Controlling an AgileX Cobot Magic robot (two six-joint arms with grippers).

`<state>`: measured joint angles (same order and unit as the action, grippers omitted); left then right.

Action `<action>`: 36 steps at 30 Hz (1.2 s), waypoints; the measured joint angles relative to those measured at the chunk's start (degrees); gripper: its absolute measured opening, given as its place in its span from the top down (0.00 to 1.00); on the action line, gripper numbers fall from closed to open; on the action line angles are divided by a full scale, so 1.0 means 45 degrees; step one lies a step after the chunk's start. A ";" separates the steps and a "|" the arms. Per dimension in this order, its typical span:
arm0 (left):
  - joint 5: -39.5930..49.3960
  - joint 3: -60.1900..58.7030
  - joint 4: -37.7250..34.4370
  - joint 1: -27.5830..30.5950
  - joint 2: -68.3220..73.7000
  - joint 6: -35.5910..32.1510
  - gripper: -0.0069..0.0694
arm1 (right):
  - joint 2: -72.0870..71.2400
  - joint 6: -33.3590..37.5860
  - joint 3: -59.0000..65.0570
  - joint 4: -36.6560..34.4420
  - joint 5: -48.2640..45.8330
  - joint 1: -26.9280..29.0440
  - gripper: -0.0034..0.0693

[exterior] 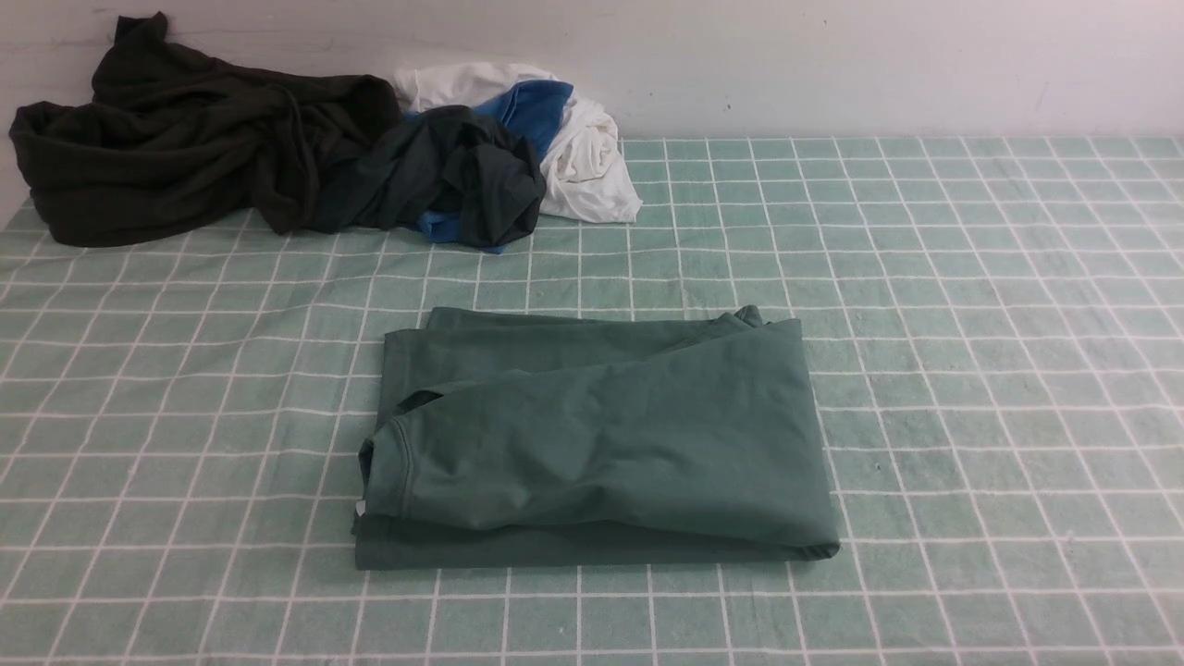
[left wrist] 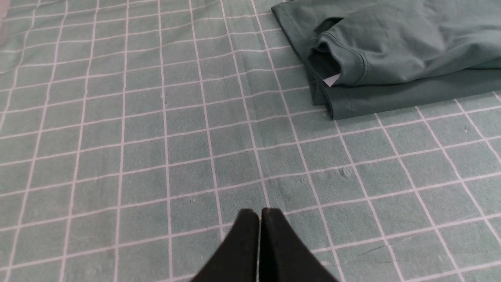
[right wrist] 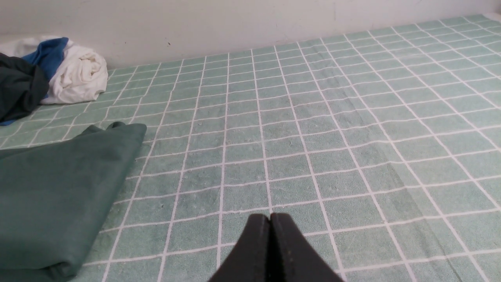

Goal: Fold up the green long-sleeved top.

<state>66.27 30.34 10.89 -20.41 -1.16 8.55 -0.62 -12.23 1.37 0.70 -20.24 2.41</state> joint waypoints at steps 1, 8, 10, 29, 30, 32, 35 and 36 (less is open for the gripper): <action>-0.0424 0.0000 -0.0044 0.0135 0.0000 -0.0048 0.91 | 0.0000 0.0000 0.0000 0.0000 0.0000 0.0000 0.97; -0.6868 -0.1583 -0.0331 0.2336 0.0000 -0.0498 0.91 | 0.0000 0.0000 0.0000 0.0010 0.0000 -0.0013 0.97; -0.8614 -0.2746 -0.0724 0.3133 0.0000 -0.1007 0.91 | 0.0000 0.0000 0.0000 0.0010 0.0000 -0.0013 0.97; -1.0338 -0.7005 -0.2804 0.4175 0.0026 -0.2887 0.91 | 0.0000 0.0000 0.0000 0.0015 -0.0024 -0.0013 0.97; -1.0338 -0.7005 -0.2804 0.4175 0.0026 -0.2887 0.91 | 0.0000 0.0000 0.0000 0.0015 -0.0024 -0.0013 0.97; -1.0338 -0.7005 -0.2804 0.4175 0.0026 -0.2887 0.91 | 0.0000 0.0000 0.0000 0.0015 -0.0024 -0.0013 0.97; -1.0338 -0.7005 -0.2804 0.4175 0.0026 -0.2887 0.91 | 0.0000 0.0000 0.0000 0.0015 -0.0024 -0.0013 0.97; -1.0338 -0.7005 -0.2804 0.4175 0.0026 -0.2887 0.91 | 0.0000 0.0000 0.0000 0.0015 -0.0024 -0.0013 0.97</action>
<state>19.75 -1.19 -1.72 -1.62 -1.04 -4.44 -0.62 -12.23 1.37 0.77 -20.34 2.35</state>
